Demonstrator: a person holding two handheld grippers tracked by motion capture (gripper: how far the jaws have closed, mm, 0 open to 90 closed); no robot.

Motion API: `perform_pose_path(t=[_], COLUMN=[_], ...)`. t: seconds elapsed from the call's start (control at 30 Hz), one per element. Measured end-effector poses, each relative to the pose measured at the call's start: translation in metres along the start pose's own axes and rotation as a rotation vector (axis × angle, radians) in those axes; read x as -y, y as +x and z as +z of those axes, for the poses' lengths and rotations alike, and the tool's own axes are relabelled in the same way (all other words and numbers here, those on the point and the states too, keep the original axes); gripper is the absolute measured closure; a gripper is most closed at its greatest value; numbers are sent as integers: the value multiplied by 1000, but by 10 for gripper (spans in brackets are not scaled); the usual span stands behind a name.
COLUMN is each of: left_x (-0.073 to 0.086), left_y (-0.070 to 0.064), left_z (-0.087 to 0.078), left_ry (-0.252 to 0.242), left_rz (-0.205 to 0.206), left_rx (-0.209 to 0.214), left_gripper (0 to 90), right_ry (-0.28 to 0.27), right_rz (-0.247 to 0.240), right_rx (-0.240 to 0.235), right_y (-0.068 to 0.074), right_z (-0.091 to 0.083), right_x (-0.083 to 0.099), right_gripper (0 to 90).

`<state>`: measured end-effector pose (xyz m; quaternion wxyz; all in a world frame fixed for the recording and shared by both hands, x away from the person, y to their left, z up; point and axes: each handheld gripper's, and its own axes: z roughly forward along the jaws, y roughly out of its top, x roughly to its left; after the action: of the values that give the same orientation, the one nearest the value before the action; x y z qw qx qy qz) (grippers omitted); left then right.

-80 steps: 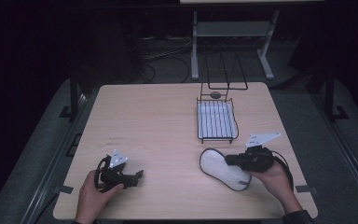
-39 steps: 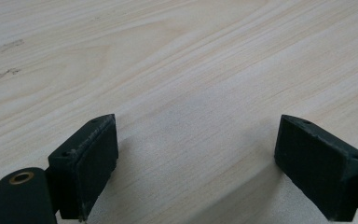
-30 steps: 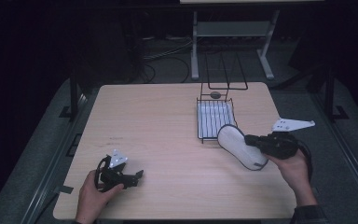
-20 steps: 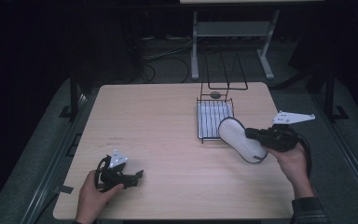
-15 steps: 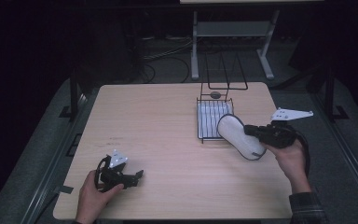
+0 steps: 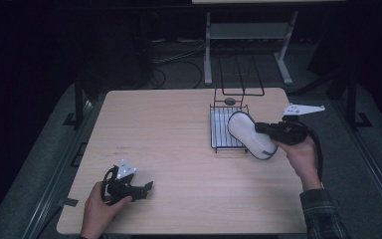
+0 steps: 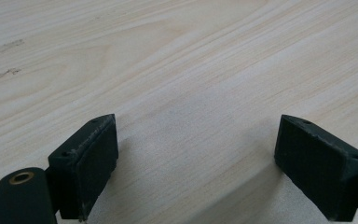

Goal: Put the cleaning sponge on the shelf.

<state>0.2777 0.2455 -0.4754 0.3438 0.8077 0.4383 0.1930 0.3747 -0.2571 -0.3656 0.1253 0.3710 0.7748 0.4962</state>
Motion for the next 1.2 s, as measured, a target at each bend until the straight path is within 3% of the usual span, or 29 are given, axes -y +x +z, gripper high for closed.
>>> perform_pose_path(t=[0.67,1.2], left_x=[0,0], left_y=[0,0], left_z=[0,0], left_ry=[0,0], left_rz=[0,0], left_rx=[1,1], left_gripper=[126,126], right_ry=[-17,-12], right_rz=[53,89], right_rx=[-2,-9], right_y=[-18,-30], right_z=[41,72], right_x=[-22,-27], right_gripper=[844,844])
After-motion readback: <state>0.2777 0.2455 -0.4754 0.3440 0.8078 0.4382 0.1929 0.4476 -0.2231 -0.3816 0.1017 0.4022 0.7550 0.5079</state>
